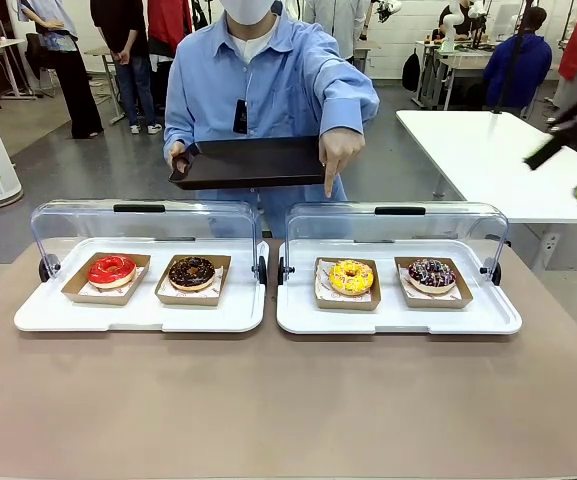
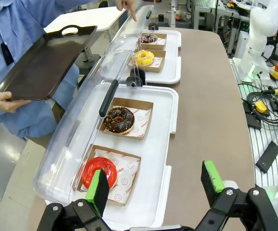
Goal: Provide the desired donut to the person.
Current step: Pick up and lift the Paper togo box containing the Donut pointed at by the person.
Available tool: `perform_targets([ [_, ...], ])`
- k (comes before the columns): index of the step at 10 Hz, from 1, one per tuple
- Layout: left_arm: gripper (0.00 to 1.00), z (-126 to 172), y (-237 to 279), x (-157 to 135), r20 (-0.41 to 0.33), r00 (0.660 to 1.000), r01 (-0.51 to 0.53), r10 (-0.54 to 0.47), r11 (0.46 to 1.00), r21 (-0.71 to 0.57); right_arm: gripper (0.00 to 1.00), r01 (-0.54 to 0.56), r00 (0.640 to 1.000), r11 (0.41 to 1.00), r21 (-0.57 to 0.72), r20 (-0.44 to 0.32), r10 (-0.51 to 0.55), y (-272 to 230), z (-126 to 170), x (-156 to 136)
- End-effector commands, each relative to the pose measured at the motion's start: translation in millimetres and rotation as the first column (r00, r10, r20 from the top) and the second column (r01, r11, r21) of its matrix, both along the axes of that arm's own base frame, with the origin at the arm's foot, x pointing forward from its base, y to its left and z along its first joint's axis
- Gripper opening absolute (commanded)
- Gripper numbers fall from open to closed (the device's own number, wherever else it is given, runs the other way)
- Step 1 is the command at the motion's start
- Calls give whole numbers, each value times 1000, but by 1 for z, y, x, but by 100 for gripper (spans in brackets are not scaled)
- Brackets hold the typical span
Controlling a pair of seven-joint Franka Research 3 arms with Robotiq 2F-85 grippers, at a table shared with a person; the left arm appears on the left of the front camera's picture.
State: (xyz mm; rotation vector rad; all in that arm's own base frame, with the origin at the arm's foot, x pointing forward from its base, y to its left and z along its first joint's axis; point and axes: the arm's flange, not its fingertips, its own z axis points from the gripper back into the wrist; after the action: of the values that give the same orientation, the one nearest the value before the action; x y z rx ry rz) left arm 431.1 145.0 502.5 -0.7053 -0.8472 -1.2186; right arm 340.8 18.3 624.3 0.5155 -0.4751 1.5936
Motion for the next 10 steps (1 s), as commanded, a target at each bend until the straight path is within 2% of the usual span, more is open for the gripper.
perform_targets([
  [1, 100, 0, 1, 0, 1, 1000, -10, 10, 1000, 10, 100, 7, 1000, 983, -181, -20, -10, 52, -26, 14],
  [2, 100, 0, 1, 0, 1, 1000, -10, 10, 1000, 10, 100, 13, 1000, 974, -224, -7, -15, 78, -39, 22],
  [4, 100, 0, 1, 0, 1, 1000, -10, 10, 1000, 10, 100, 114, 993, 938, -327, 26, -112, 115, -75, 51],
  [5, 100, 0, 1, 0, 1, 1000, -10, 10, 1000, 10, 100, 130, 991, 933, -336, 26, -129, 130, -96, 61],
  [7, 100, 0, 1, 0, 1, 1000, -10, 10, 1000, 10, 100, 205, 979, 919, -337, 87, -187, 143, -123, 74],
  [9, 100, 0, 1, 0, 1, 1000, -10, 10, 1000, 10, 100, 218, 976, 929, -300, 65, -208, 139, -138, 81],
  [10, 100, 0, 1, 0, 1, 1000, -10, 10, 1000, 10, 100, 182, 983, 929, -323, 73, -167, 144, -129, 79],
])
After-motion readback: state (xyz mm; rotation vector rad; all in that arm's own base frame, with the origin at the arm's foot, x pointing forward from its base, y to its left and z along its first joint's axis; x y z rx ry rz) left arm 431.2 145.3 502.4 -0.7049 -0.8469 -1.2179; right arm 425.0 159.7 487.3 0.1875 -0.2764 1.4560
